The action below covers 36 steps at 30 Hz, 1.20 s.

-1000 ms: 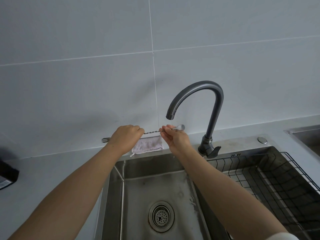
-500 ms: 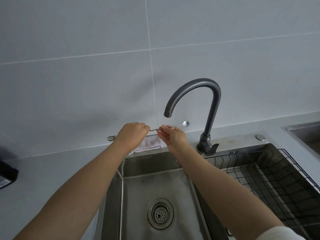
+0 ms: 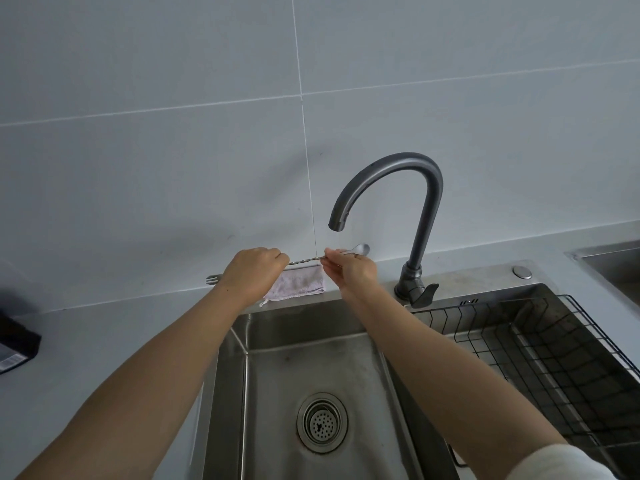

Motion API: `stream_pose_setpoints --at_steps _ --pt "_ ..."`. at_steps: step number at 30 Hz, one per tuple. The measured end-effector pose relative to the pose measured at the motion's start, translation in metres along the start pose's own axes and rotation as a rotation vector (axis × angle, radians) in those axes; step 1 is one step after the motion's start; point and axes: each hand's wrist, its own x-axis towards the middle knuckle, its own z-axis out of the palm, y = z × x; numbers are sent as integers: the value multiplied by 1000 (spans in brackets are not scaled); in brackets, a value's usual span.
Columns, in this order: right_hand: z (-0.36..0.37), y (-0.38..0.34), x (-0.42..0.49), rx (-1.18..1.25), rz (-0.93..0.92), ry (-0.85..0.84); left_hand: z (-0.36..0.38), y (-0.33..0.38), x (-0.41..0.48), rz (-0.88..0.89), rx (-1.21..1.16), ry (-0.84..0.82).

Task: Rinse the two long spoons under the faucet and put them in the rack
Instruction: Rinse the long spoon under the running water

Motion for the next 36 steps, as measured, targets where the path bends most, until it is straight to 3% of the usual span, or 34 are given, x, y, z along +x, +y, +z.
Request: stream_pose_setpoints --at_steps 23,36 --pt "2 4 3 -172 -111 -2 12 -19 -16 -34 -16 -15" --pt "-3 0 3 -12 -98 14 13 -24 -25 -67 -89 -60"
